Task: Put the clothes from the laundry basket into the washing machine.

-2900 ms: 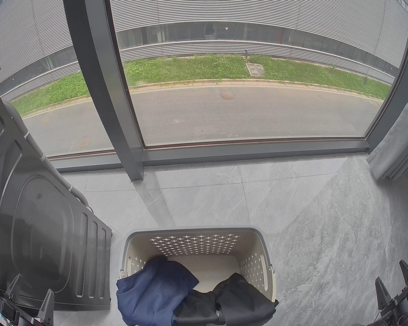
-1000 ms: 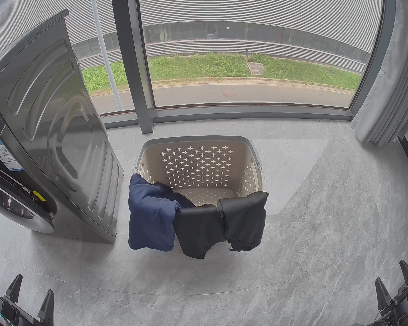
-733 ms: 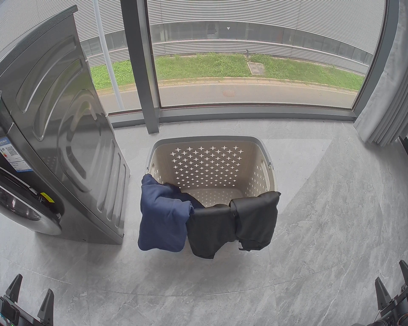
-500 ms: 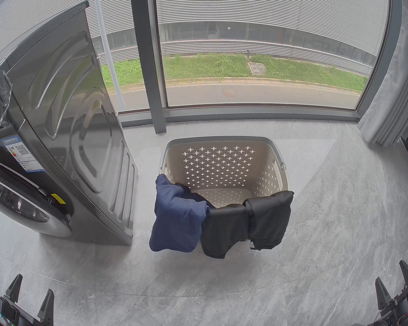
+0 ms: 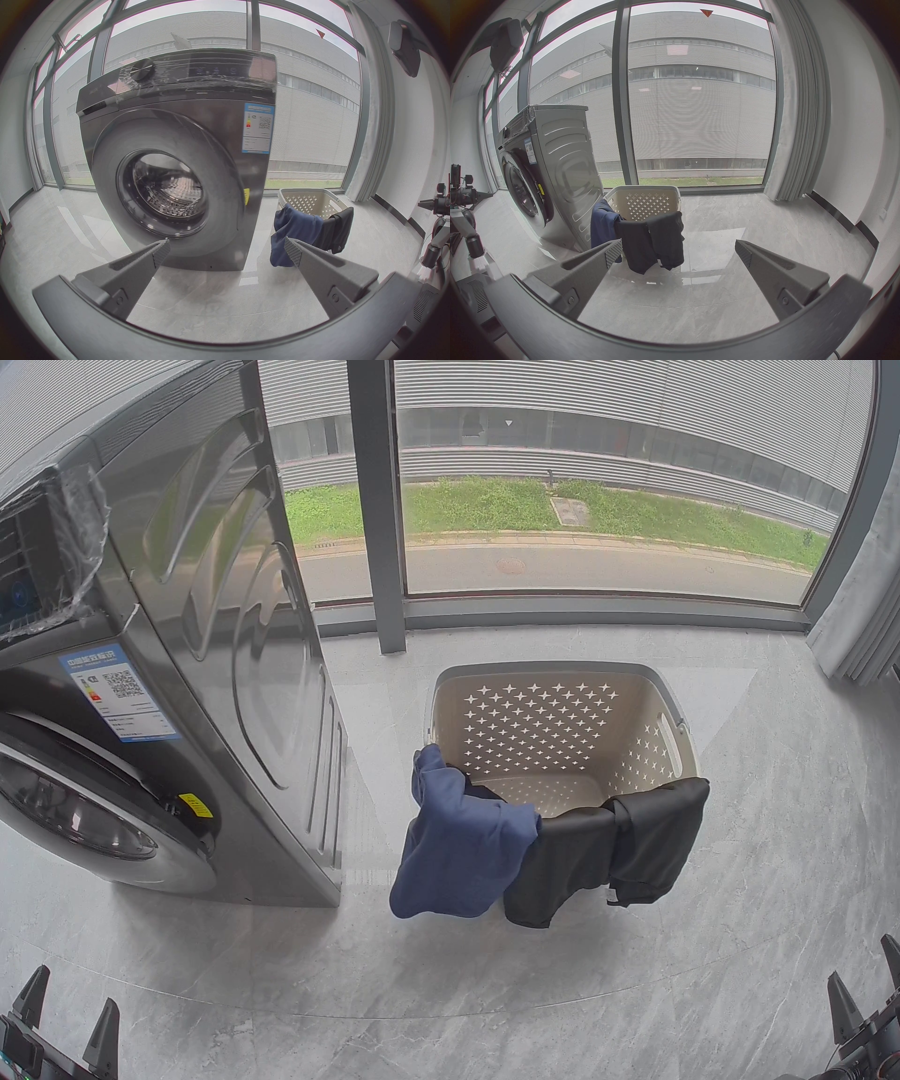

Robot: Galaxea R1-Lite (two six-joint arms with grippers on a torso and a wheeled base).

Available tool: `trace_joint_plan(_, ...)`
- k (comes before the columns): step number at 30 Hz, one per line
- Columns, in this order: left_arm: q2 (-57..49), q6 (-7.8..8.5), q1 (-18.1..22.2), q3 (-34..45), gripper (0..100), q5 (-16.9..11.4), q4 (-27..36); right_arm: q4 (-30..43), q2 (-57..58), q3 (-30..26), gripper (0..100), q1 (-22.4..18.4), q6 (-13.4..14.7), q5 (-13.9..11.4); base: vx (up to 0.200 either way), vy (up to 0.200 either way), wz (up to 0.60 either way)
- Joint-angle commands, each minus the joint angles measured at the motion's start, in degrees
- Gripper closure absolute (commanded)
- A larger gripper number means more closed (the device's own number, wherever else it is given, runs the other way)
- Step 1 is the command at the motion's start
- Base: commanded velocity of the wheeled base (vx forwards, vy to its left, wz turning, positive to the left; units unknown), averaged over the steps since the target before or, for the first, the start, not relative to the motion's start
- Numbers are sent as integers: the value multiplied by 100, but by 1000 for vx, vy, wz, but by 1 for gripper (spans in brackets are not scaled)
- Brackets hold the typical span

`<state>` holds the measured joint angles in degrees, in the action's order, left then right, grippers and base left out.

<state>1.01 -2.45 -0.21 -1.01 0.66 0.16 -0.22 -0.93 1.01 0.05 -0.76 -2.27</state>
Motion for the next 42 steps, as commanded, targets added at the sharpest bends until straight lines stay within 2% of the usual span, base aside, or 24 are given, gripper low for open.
trace_joint_plan(1, -84, -1, 3, 84, 0, 4, 2, -4, 93, -101, 0, -5, -4, -2, 0, 200, 0)
trace_joint_plan(13, -84, -1, -6, 92, 0, 4, 2, -4, 93, -101, 0, 4, -4, -2, 0, 200, 0)
trace_joint_plan(22, -84, -1, 3, 92, 0, 4, 2, -4, 93, -101, 0, -5, -4, -2, 0, 0, 0)
trace_joint_plan(34, -84, -1, 3, 84, 0, 4, 2, -4, 93, -101, 0, 4, -4, -2, -200, 0, 0)
trace_joint_plan(42, -84, -1, 3, 92, 0, 4, 2, -4, 93, -101, 0, 4, -4, -2, 0, 50, 0)
